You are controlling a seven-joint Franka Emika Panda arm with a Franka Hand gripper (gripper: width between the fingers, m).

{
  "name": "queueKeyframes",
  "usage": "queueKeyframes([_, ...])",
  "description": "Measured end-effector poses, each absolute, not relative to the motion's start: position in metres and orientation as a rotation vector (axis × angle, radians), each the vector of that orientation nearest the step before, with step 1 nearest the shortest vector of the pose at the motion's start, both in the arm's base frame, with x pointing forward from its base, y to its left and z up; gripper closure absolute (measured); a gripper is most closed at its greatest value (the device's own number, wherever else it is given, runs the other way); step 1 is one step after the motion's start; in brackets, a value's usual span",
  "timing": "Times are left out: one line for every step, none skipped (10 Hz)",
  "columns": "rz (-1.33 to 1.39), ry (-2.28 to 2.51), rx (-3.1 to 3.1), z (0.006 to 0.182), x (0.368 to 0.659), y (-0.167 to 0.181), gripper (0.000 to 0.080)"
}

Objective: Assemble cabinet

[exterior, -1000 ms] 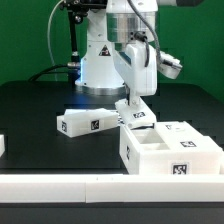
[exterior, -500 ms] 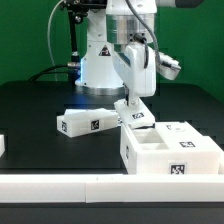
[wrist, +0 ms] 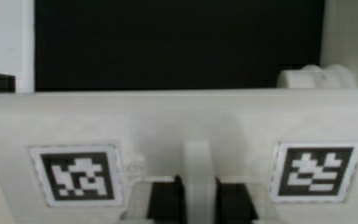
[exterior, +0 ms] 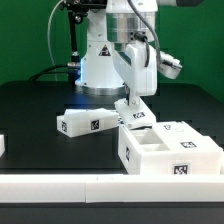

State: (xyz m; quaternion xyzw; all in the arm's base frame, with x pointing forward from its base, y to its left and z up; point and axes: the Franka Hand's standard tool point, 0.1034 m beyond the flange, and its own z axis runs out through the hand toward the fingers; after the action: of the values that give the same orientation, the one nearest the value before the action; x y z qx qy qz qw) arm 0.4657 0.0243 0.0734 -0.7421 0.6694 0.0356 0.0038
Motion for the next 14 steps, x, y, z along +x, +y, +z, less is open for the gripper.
queueKeyframes([0.111,2.098,-2.325,0.0735,0.4658,0.024,0.0735])
queueKeyframes([0.11,2.1,-2.324,0.0736,0.4659,0.0231,0.0735])
queueKeyframes([0.109,2.101,-2.324,0.0734,0.4657,0.0218,0.0735])
queueKeyframes([0.109,2.102,-2.326,0.0726,0.465,0.0214,0.0735])
queueKeyframes([0.11,2.104,-2.327,0.0718,0.4643,0.0209,0.0735])
queueKeyframes([0.112,2.106,-2.329,0.0705,0.4631,0.0203,0.0735])
queueKeyframes([0.112,2.107,-2.332,0.0696,0.4627,0.0201,0.0735])
queueKeyframes([0.11,2.106,-2.332,0.0697,0.4635,0.0201,0.0735])
queueKeyframes([0.108,2.105,-2.333,0.0702,0.4653,0.0201,0.0735])
queueKeyframes([0.109,2.105,-2.333,0.0706,0.4671,0.0201,0.0735])
queueKeyframes([0.121,2.107,-2.334,0.0707,0.4675,0.0205,0.0735])
queueKeyframes([0.126,2.107,-2.335,0.0706,0.4677,0.0208,0.0735])
queueKeyframes([0.125,2.108,-2.336,0.07,0.4677,0.0208,0.0735])
queueKeyframes([0.125,2.108,-2.341,0.0687,0.4678,0.0213,0.0735])
